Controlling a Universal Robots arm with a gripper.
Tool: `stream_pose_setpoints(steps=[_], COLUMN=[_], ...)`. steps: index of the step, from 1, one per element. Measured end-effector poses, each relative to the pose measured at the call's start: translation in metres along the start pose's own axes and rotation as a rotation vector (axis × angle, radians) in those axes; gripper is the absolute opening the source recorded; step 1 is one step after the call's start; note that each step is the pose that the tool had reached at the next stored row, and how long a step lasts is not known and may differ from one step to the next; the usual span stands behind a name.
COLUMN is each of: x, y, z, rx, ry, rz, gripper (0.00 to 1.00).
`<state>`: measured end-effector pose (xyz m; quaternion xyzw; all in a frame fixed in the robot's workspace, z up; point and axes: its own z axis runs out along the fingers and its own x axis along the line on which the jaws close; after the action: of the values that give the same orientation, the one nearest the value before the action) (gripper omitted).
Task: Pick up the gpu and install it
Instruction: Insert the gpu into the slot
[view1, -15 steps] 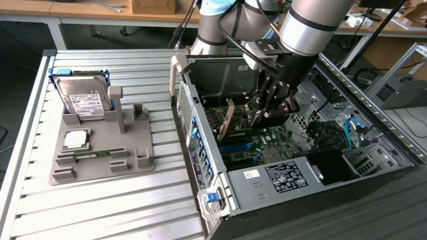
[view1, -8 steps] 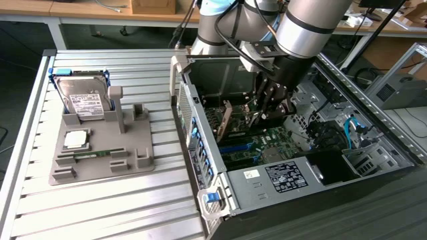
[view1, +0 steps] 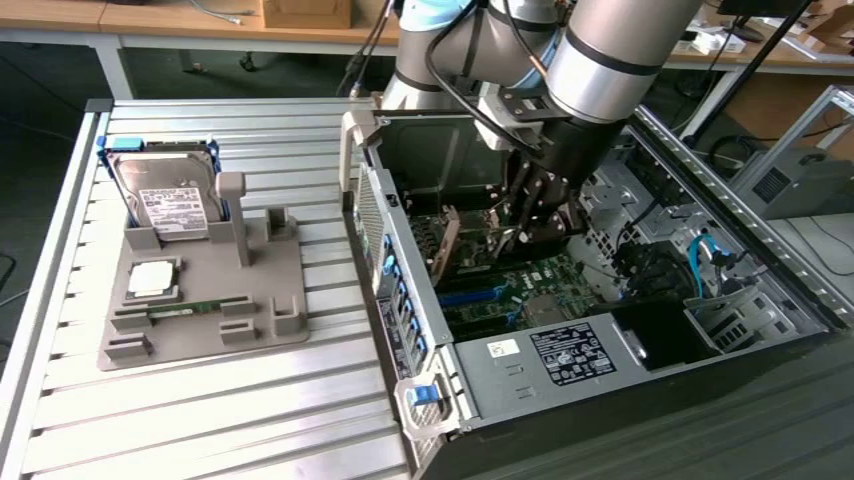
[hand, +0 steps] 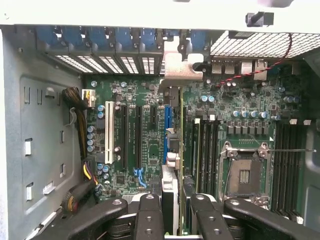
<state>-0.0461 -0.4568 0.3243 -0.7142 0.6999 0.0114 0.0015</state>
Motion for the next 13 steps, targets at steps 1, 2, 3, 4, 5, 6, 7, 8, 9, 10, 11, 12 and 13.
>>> stream_pose_setpoints(steps=[1,2,3,4,5,6,7,8,9,10,11,12,13], x=[0.0000,0.0000,0.0001,0.0001,0.0001,0.0001,0.0001,0.0001,0.0001,0.0000,0.0000,-0.0001,-0.0003], y=[0.0000,0.0000,0.0000,0.0000,-0.0001,-0.0001,-0.0001,-0.0001,-0.0001,-0.0001,-0.0001,-0.0001,-0.0001], z=[0.0009,0.0023,0.0029,0.0034,0.0038,0.0042,0.0045,0.0051,0.0056,0.0061,0.0066,0.0071,0.0075], rx=[0.0000,0.0000,0.0000,0.0000,0.0000,-0.0001,0.0000,0.0000,0.0000,0.0000,0.0000,0.0000,0.0000], ry=[0.0000,0.0000,0.0001,0.0001,0.0000,0.0001,0.0001,0.0000,0.0001,0.0000,0.0001,0.0001,0.0001], rz=[0.000,0.000,0.001,0.001,0.001,0.002,0.002,0.002,0.002,0.003,0.003,0.003,0.003], gripper=[0.27,0.27,0.27,0.27,0.27,0.27,0.27,0.27,0.27,0.27,0.27,0.27,0.27])
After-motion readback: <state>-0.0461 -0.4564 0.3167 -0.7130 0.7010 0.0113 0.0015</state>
